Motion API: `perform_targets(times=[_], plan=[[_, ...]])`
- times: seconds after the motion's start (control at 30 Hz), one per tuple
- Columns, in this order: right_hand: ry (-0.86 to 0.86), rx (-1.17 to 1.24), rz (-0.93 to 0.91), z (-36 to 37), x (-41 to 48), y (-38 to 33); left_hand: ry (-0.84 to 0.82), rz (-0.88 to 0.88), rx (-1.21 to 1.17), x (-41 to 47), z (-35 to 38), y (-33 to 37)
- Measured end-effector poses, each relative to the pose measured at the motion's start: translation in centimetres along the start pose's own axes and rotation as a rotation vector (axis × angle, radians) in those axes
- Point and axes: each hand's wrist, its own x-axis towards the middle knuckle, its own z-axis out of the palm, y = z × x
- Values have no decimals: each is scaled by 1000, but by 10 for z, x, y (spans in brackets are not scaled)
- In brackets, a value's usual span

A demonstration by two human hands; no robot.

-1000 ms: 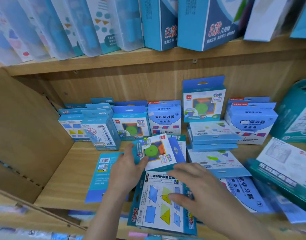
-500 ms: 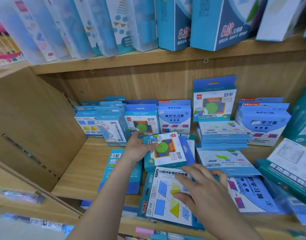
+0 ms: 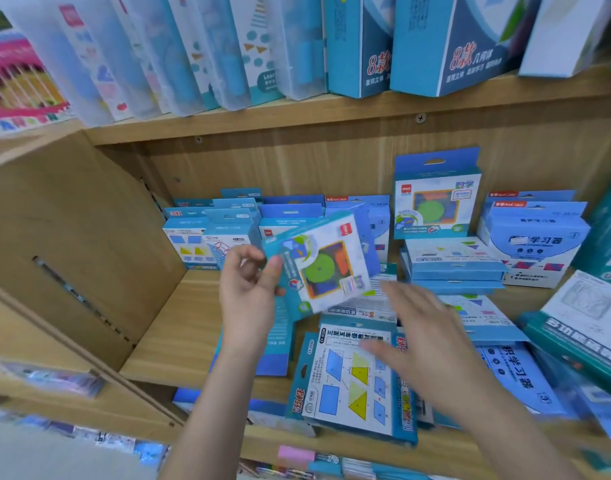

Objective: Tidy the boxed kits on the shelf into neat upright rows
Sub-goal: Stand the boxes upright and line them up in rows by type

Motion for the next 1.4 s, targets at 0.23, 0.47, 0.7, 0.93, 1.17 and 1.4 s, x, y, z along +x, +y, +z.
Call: perform_targets(times=[0.23, 0.47, 0.7, 0.93, 1.17, 1.4], plan=[[-54, 643, 179, 15, 49, -2, 58, -102, -162, -23, -9, -9], [-58, 859, 120, -9, 72, -9, 68, -275, -421, -14, -22, -15], [137, 691, 93, -27, 102, -32, -276, -112, 663, -2, -36, -50], [171, 684, 96, -8, 136, -48, -466, -88, 1172, -9, -47, -65], [58, 519, 85, 24, 160, -50, -562, -141, 1227, -8, -59, -61], [192, 343, 36, 39, 167, -47, -372, 30, 1148, 8, -45, -55]])
